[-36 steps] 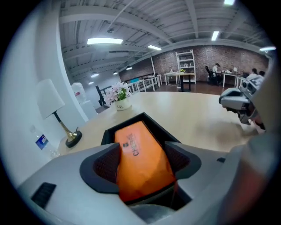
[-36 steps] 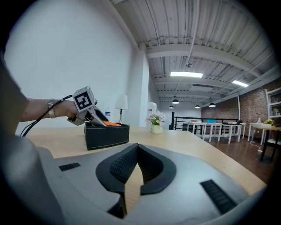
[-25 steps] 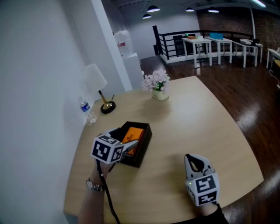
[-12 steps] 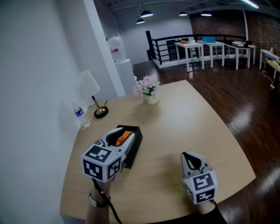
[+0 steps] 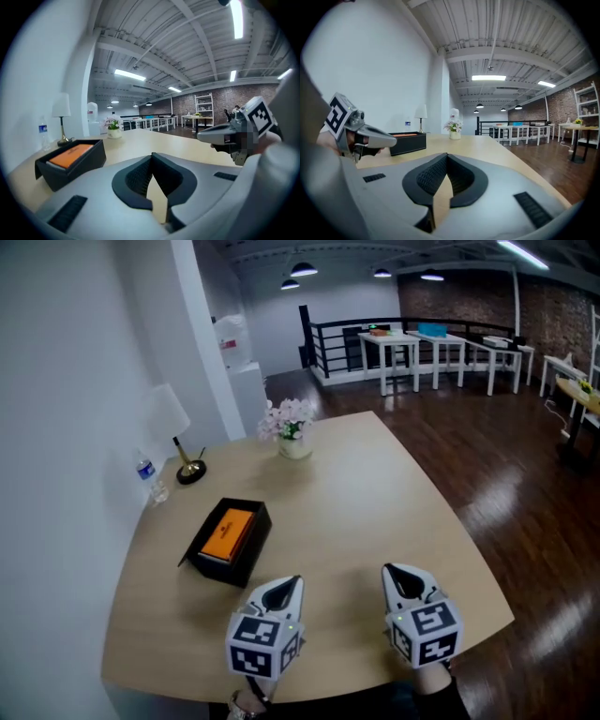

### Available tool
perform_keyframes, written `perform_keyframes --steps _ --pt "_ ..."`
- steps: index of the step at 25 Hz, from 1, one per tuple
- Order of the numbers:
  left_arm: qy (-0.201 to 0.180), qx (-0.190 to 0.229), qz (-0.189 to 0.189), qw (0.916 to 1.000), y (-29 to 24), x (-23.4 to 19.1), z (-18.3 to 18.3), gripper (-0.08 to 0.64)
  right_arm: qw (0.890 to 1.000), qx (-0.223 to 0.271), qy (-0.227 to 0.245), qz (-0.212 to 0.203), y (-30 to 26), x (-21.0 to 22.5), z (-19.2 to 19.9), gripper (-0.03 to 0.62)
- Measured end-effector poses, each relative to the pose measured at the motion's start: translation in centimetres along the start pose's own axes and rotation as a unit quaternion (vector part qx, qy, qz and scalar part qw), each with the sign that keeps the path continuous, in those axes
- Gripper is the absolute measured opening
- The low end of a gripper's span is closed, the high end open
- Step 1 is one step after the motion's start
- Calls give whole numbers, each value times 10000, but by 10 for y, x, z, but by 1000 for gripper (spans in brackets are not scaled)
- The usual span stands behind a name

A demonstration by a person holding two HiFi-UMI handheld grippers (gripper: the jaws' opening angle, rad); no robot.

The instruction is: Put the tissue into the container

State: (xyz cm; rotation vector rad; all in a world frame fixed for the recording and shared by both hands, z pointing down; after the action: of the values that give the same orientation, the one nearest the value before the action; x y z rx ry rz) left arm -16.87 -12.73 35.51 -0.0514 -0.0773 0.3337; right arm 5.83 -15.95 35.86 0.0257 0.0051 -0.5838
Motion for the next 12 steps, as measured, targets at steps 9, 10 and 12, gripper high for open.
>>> perform_keyframes --steps 9,10,12 --pt "215 -125 -541 9982 27 34 38 2 9987 -318 -111 -386 3 0 21 3" --pt "217 -138 -588 9979 27 37 40 3 9986 -327 -137 -396 3 0 22 3" --pt "219 -197 -662 9974 27 40 45 3 9984 -331 -181 -410 5 -2 24 3"
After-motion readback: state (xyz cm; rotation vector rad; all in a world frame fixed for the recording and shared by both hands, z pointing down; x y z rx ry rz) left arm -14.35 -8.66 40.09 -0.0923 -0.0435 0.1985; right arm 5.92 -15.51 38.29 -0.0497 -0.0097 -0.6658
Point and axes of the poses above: the fingertips, and each gripper's own axes: y backward along the fingers, x to its right, z out of its underside, the point moved 9 cm from there along y, backward along the fingers, and after that the axes turned 14 degrees about x, right-handed, at the moved point
